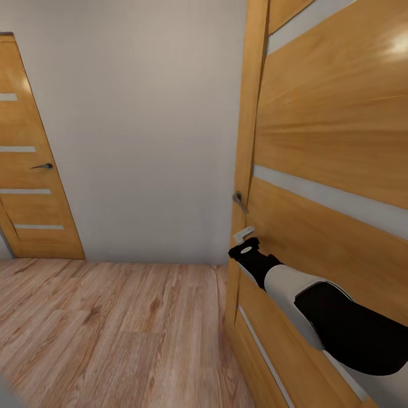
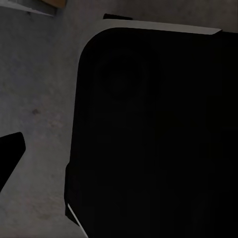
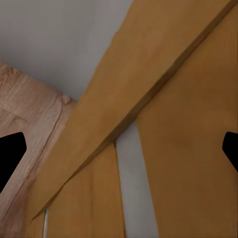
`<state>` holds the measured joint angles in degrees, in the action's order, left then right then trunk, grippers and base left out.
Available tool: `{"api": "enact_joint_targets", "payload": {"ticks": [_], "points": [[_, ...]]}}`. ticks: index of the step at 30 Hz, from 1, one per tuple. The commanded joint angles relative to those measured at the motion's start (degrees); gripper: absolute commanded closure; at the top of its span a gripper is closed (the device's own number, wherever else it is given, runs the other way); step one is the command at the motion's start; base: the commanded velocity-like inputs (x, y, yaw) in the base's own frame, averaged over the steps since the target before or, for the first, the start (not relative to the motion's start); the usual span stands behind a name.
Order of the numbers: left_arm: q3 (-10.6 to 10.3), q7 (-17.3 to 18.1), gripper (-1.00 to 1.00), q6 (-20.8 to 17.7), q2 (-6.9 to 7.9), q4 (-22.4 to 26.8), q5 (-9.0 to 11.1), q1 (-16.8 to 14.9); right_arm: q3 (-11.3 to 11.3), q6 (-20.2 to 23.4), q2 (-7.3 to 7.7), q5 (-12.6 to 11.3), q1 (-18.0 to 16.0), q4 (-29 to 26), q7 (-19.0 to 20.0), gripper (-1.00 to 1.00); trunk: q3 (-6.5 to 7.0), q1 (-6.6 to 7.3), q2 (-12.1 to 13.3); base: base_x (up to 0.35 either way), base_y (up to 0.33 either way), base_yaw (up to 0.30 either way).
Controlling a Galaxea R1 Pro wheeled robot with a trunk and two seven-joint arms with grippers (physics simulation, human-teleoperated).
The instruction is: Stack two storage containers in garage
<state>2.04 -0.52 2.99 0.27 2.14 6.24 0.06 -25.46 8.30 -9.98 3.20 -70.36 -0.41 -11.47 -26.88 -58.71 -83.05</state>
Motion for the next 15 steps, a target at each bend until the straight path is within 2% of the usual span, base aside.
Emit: {"api": "enact_joint_targets", "payload": {"ticks": [1,7,15], "points": [[0.16,0.0,-1.0,0.09,-0.01,0.06,0.44,0.02,-0.12,0.43,-0.02,0.44,-0.04,-0.03,-0.33,-1.0,-0.05,-0.01,-0.02,0.17,0.0,0.0],[0.17,0.0,-1.0,0.09,-0.08,0.06,0.44,0.03,-0.1,0.33,-0.02,0.44,-0.04,0.02,-0.39,-1.0,-0.05,-0.01,-0.02,0.252,0.0,0.0],[0.16,0.0,-1.0,0.09,-0.09,0.06,0.44,0.03,-0.03,0.21,-0.02,0.46,-0.04,0.76,-0.49,-1.0,-0.05,-0.01,-0.02,0.06,0.0,0.0]]}}
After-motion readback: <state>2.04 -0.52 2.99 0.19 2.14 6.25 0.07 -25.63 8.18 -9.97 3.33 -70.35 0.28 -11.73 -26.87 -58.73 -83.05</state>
